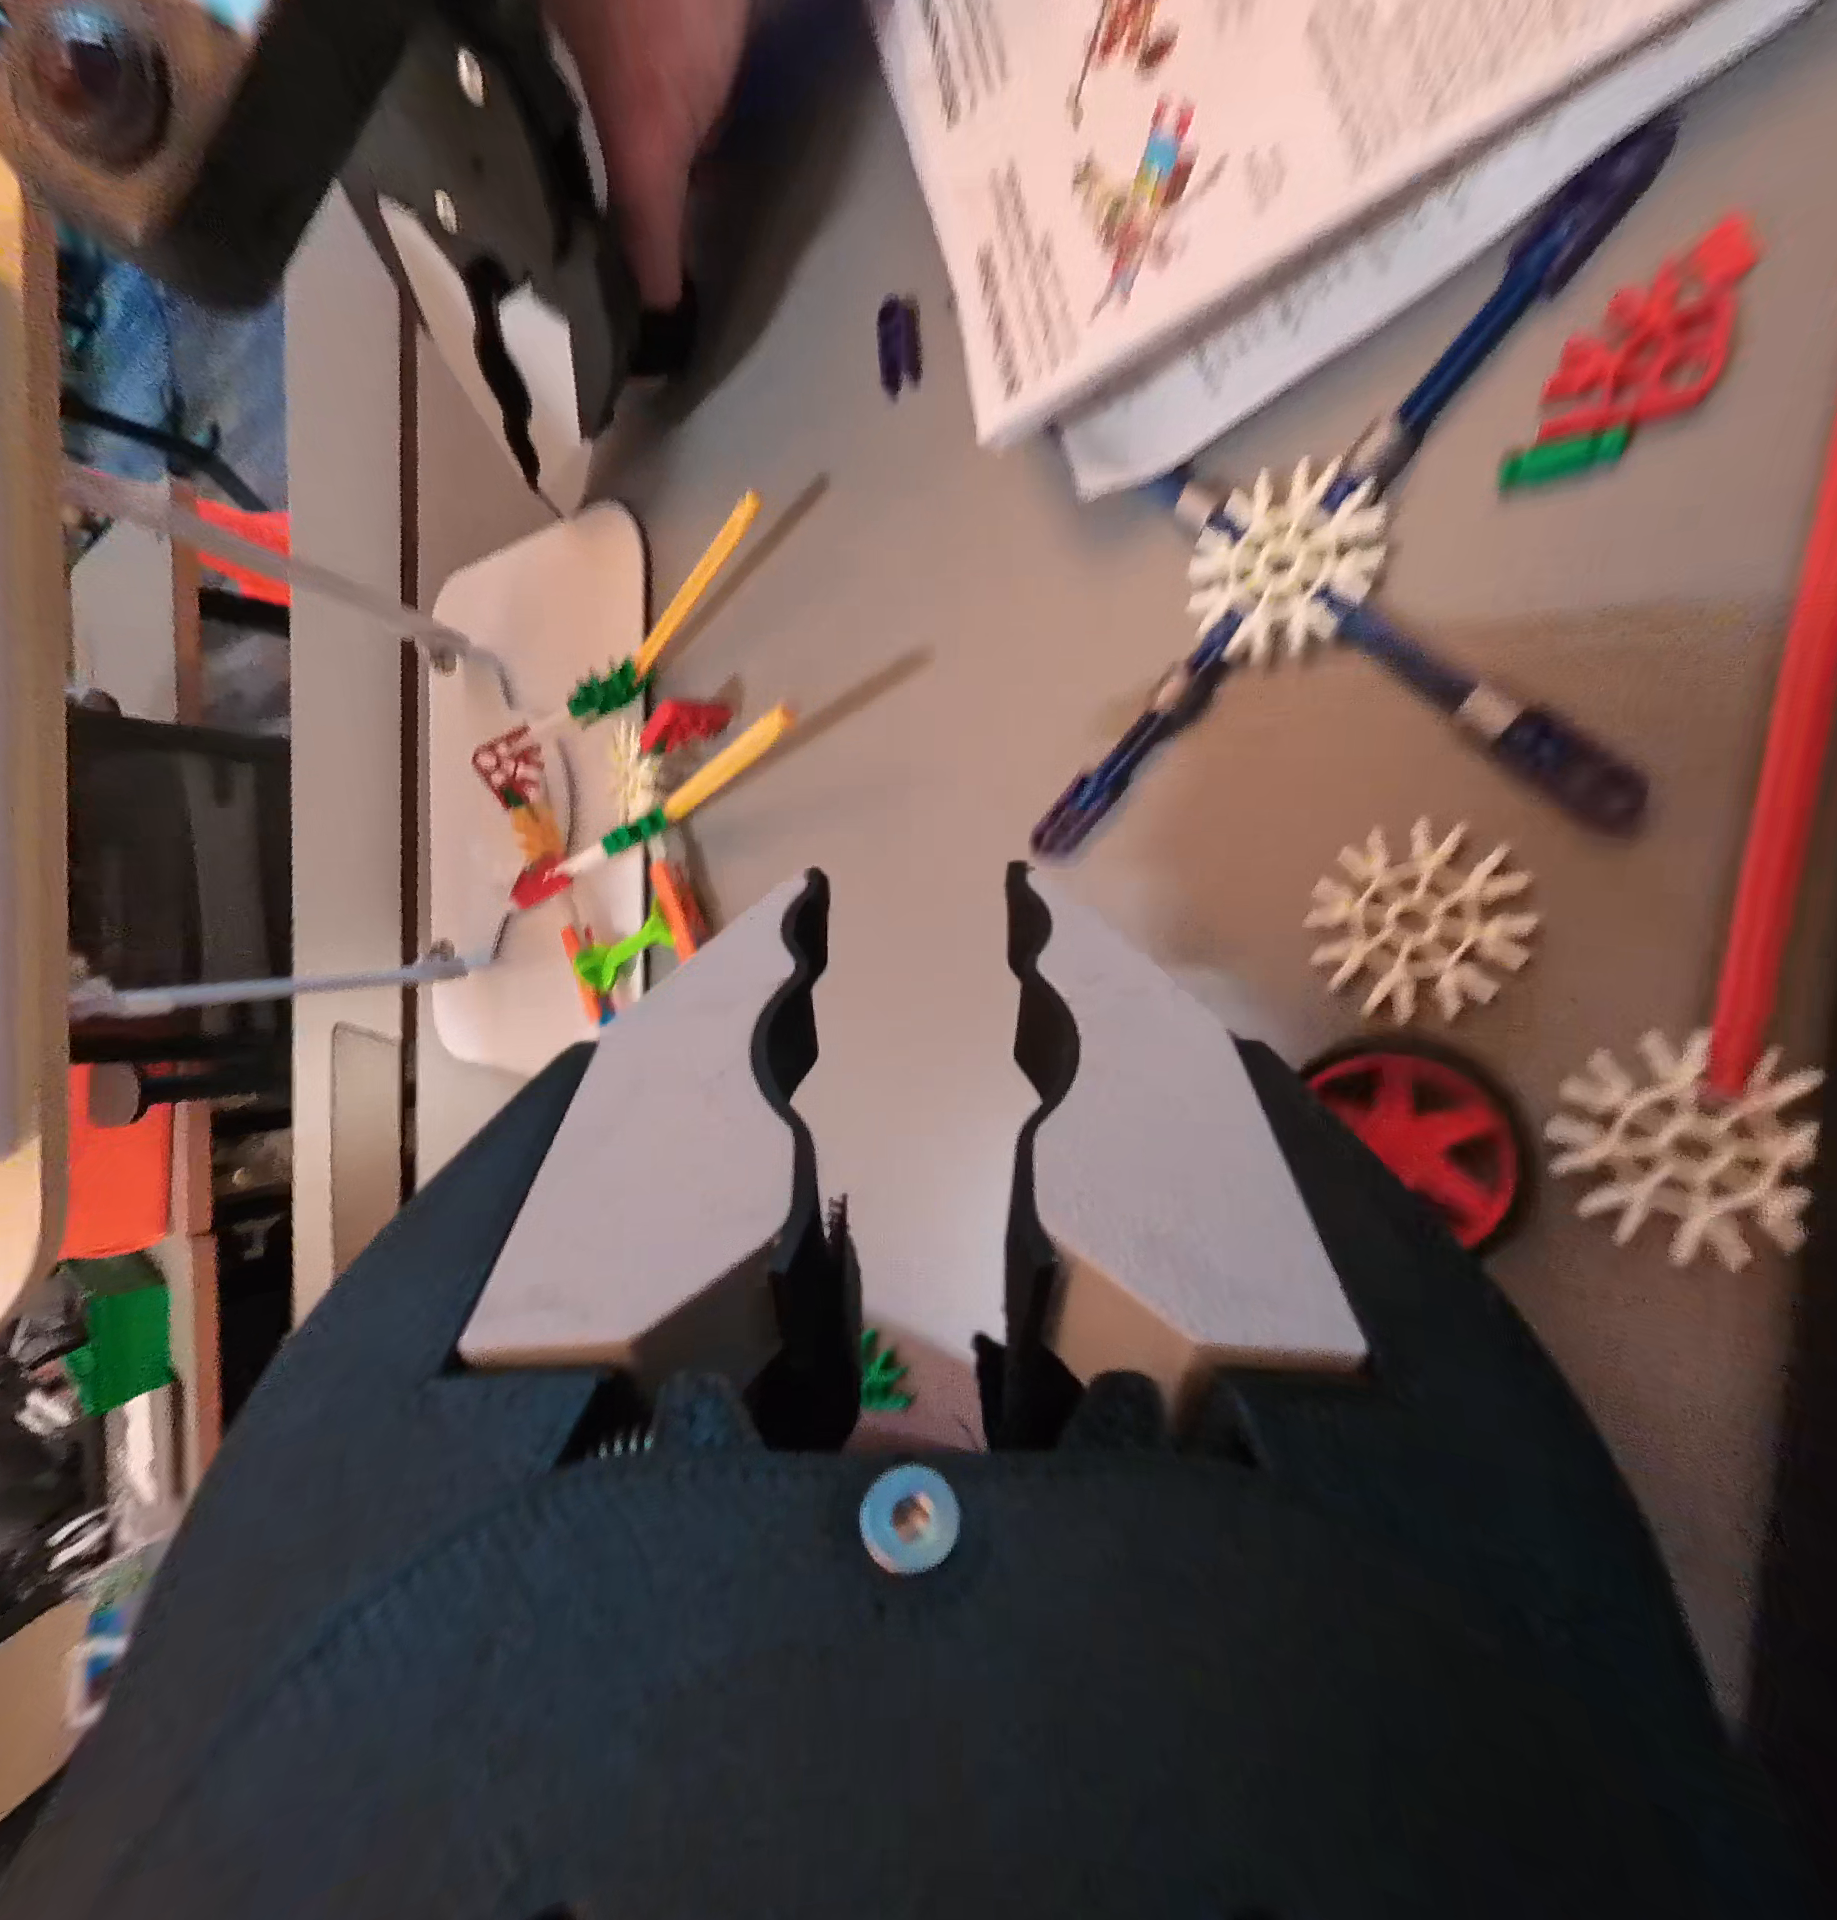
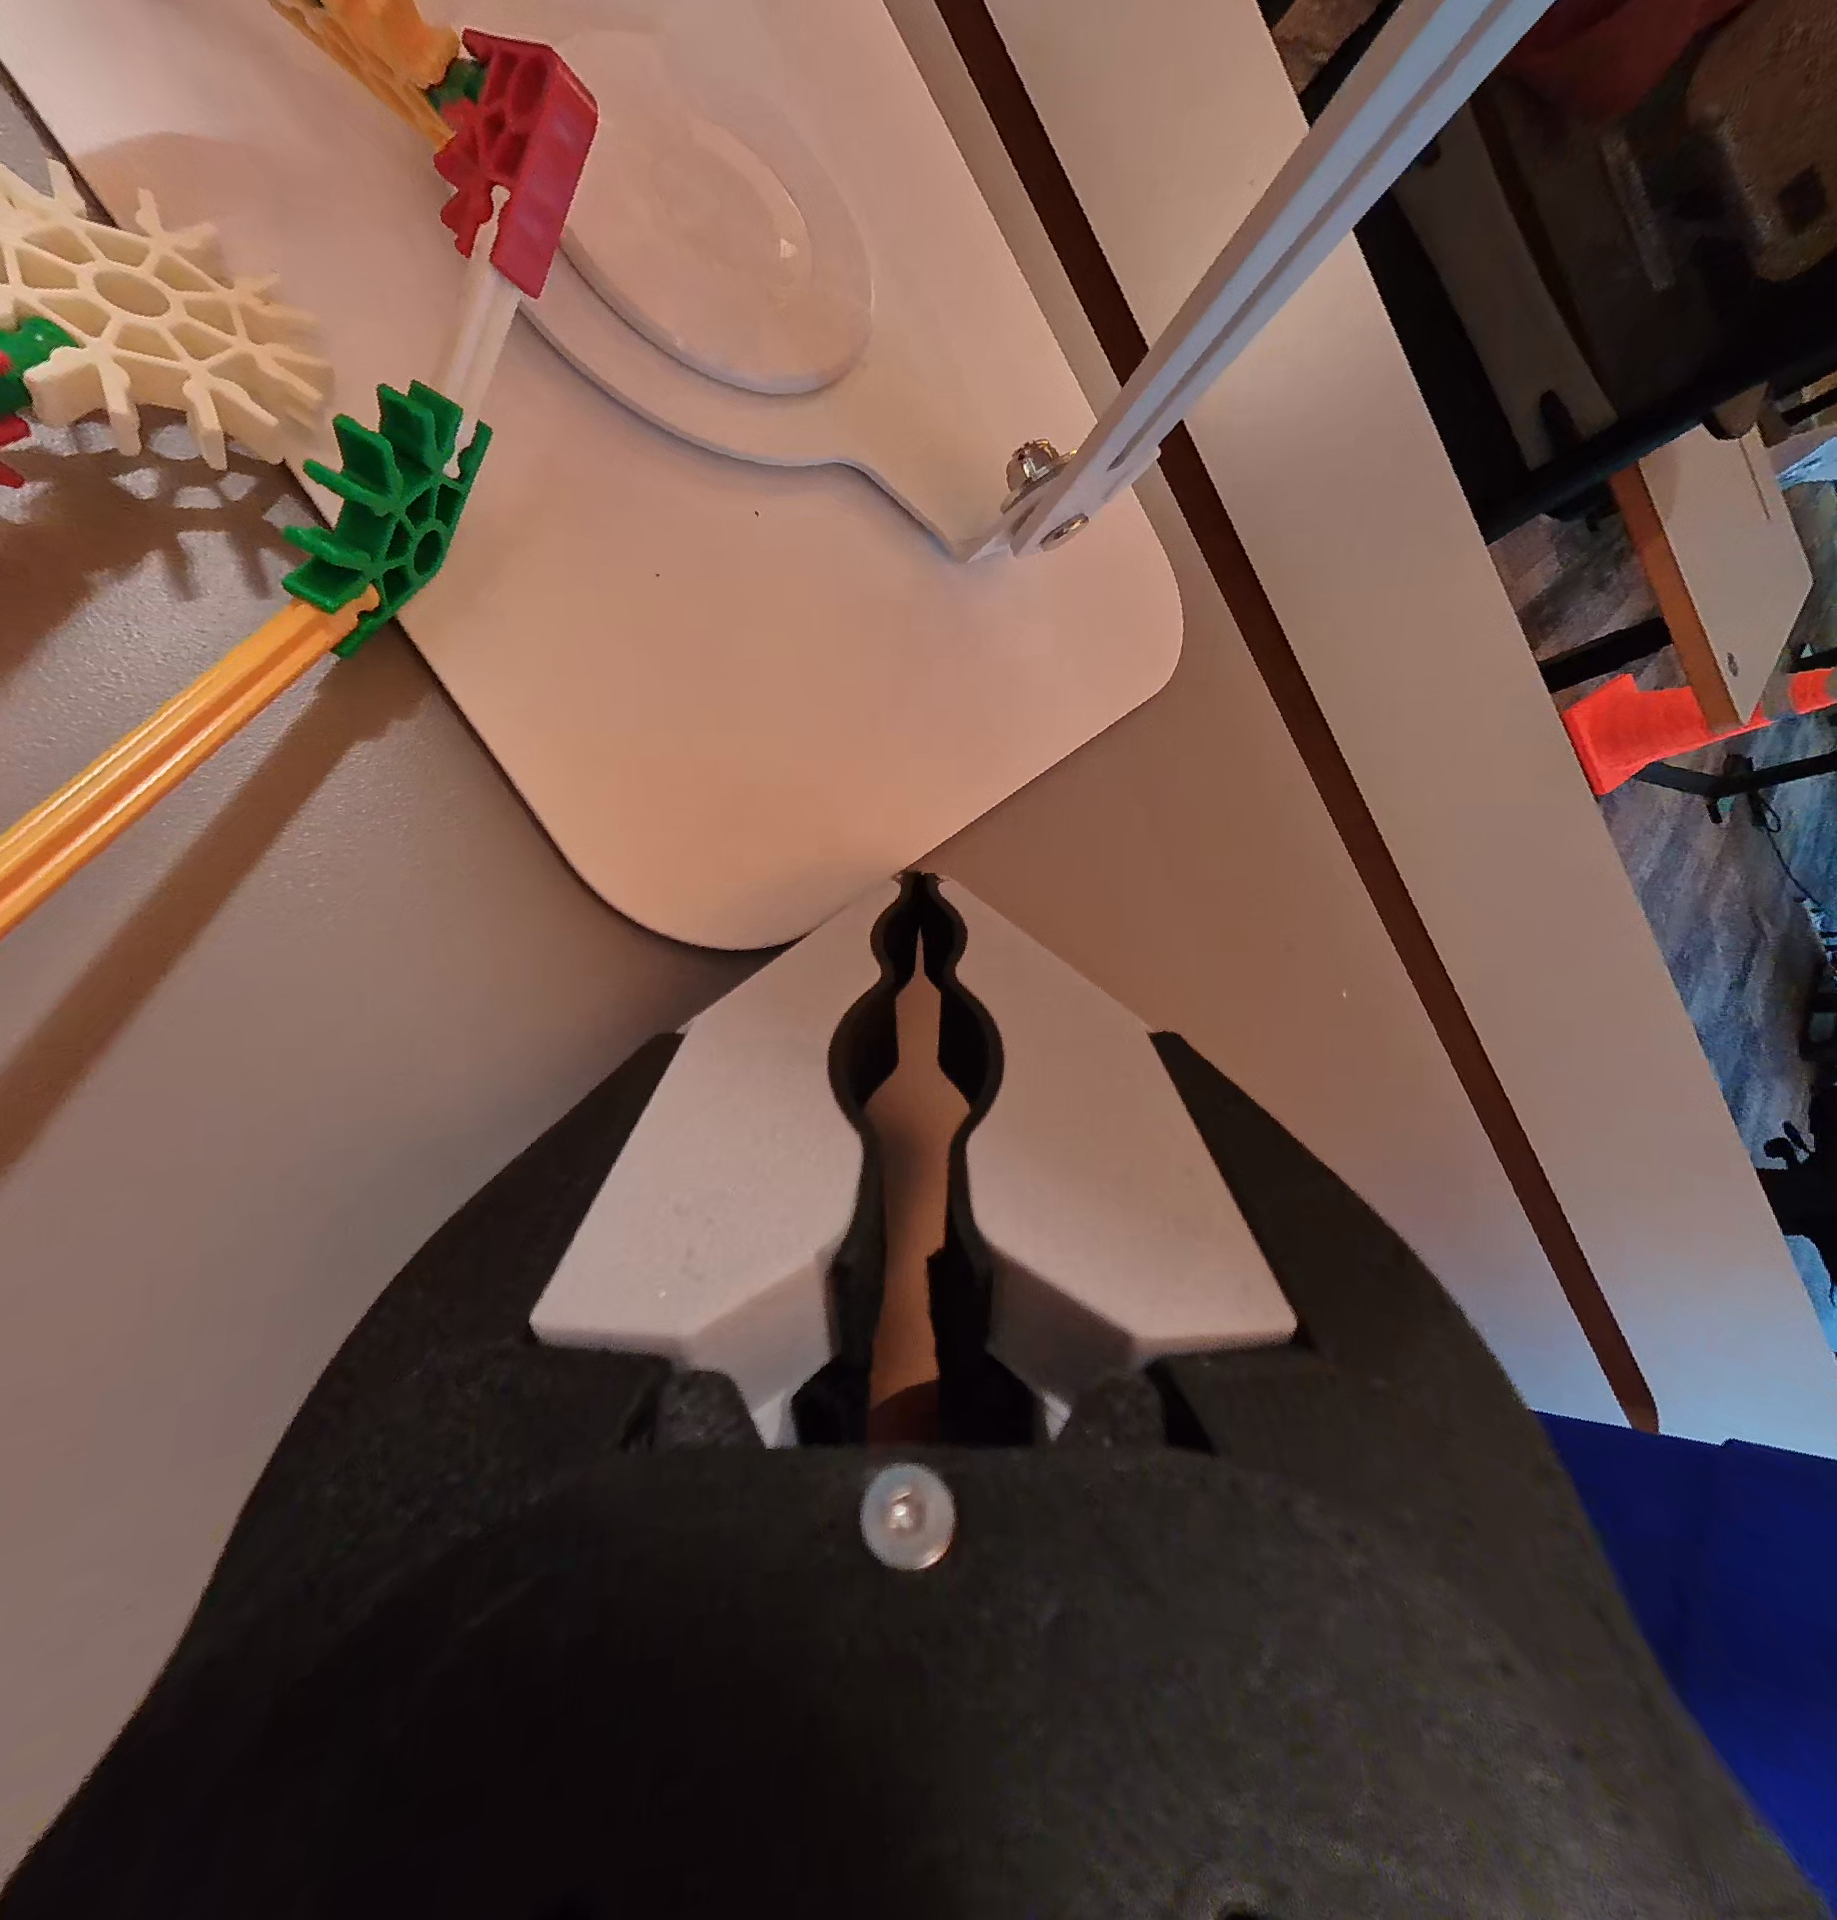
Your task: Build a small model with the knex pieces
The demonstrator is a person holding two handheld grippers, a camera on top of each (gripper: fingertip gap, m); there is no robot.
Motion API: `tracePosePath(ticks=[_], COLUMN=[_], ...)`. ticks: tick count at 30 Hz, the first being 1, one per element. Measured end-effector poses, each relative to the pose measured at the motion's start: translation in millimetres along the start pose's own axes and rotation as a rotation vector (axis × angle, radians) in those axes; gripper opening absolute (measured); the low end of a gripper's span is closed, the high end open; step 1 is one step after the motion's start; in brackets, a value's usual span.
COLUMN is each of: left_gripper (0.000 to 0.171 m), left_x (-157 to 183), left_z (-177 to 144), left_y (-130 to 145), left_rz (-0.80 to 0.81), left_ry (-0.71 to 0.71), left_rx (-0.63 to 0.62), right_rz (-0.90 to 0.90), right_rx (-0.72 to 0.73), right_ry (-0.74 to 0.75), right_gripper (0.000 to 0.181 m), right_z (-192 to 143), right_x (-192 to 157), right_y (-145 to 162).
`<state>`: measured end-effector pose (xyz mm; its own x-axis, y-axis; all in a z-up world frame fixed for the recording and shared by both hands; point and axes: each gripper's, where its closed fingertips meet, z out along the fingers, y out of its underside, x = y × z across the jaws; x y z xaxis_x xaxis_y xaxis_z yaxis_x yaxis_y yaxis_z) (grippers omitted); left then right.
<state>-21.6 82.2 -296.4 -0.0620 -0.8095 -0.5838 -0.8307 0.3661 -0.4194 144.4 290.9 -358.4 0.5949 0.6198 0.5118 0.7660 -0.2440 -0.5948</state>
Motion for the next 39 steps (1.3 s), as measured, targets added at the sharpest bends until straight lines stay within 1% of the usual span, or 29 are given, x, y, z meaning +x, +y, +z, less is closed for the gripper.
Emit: tracePosePath(ticks=[3,5,7,10,18,21,25,27,31,33,35,39], left_gripper=[0.031,0.031,0.032,0.032,0.032,0.031,0.028,0.028,0.024,0.022,0.021,0.018], left_x=[18,34,36,43,57,65,71,79,85,86,87,88], left_z=[0,3,10,17,29,37,50,55,64,66,66,65], left_y=[-34,-48,-53,-62,-80,-93,-102,-105,-101,-98,-97,-94], left_rz=[-0.054,-0.091,-0.12,-0.149,-0.145,-0.089,-0.045,-0.055,-0.053,-0.079,-0.098,-0.085], left_ry=[0.008,0.041,0.017,0.041,0.071,0.058,0.048,0.093,0.117,0.14,0.161,0.17], left_rx=[0.137,0.206,0.225,0.27,0.312,0.309,0.278,0.267,0.229,0.205,0.196,0.176], right_rz=[-0.003,-0.002,0.001,0.003,0.008,0.008,0.007,0.006,0.0,-0.01,-0.032,-0.075], right_rx=[-0.001,0.0,0.001,0.002,0.005,0.006,0.005,0.004,-0.001,-0.008,-0.02,-0.058], right_ry=[0.006,0.006,0.006,0.01,0.011,0.01,0.014,0.016,0.024,0.03,0.031,0.028], right_gripper=[0.0,0.0,0.0,0.0,0.0,0.0,0.0,0.0,0.0,0.0,0.0,0.0], right_z=[0,0,0,0,0,0,1,1,1,0,0,-4], right_x=[0,0,0,0,0,1,1,1,1,1,0,1], right_y=[0,0,0,0,0,0,0,0,0,0,1,5])
